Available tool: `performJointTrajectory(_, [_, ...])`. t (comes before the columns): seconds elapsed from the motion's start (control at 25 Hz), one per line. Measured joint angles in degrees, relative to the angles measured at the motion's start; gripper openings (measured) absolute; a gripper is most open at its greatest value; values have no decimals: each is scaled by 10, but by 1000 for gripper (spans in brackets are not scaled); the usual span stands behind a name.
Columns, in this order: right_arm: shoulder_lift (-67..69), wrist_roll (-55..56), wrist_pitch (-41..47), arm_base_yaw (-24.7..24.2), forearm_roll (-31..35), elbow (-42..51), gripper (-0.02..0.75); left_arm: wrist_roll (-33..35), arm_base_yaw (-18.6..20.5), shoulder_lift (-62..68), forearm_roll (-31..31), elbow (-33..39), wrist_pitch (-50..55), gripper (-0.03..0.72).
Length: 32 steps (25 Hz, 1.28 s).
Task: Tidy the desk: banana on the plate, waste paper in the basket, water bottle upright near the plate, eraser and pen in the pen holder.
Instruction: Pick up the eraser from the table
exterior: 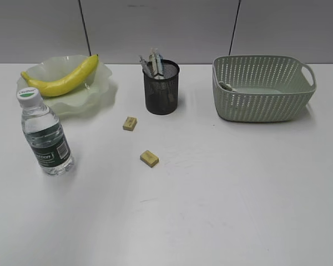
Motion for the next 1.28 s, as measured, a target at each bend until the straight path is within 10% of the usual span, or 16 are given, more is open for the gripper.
performJointTrajectory(0.76, [2, 0, -1, 0, 0, 0, 533, -38, 0, -579, -11, 586, -54, 368])
performJointTrajectory(1.28, [151, -18, -164, 0, 3, -43, 533, -40, 0, -712, -21, 662, -87, 368])
